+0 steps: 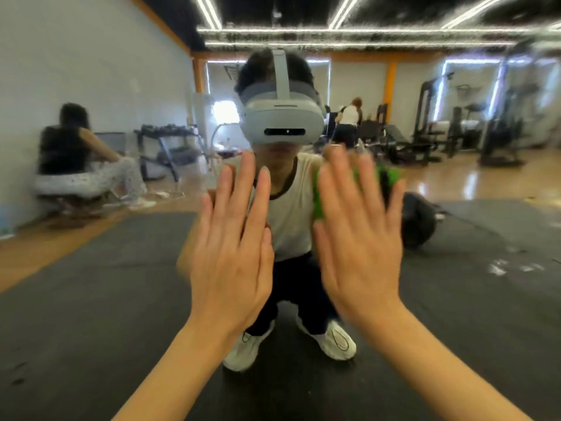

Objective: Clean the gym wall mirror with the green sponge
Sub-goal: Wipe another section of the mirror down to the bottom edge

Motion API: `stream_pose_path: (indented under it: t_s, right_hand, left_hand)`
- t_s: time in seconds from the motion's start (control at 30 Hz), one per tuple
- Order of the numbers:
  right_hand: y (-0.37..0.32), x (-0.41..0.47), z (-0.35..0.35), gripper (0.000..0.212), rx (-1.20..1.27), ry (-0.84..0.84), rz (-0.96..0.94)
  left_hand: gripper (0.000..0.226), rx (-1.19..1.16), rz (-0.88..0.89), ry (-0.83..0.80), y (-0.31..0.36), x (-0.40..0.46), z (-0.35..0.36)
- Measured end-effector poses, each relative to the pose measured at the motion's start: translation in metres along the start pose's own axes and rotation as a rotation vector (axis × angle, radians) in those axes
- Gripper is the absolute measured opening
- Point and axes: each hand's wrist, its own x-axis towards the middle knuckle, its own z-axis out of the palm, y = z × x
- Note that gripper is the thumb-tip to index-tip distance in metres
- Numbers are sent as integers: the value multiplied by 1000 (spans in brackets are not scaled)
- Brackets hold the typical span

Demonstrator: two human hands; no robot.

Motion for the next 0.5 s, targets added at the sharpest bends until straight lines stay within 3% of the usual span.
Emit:
stream_pose_path:
  t_s: [0.13,0.2,0.27,0.4,0.5]
  right_hand:
    - [5,-106,1,66,-112,-227,-332]
    - [11,-105,-5,63,-123,-264,-402]
    - [13,-56,-9,61,-74,-211,-376]
    - [12,60,-8,49,61,71,-83]
    - [10,40,-2,46,38,115,-86]
  left_hand:
    - [60,104,34,0,-4,-2,4]
    - [61,111,38,-12,-4,-2,4]
    - [61,102,28,-11,-2,-2,4]
    - [62,117,11,-3,-1,-2,5]
    - [62,118,15,-3,0,-1,5]
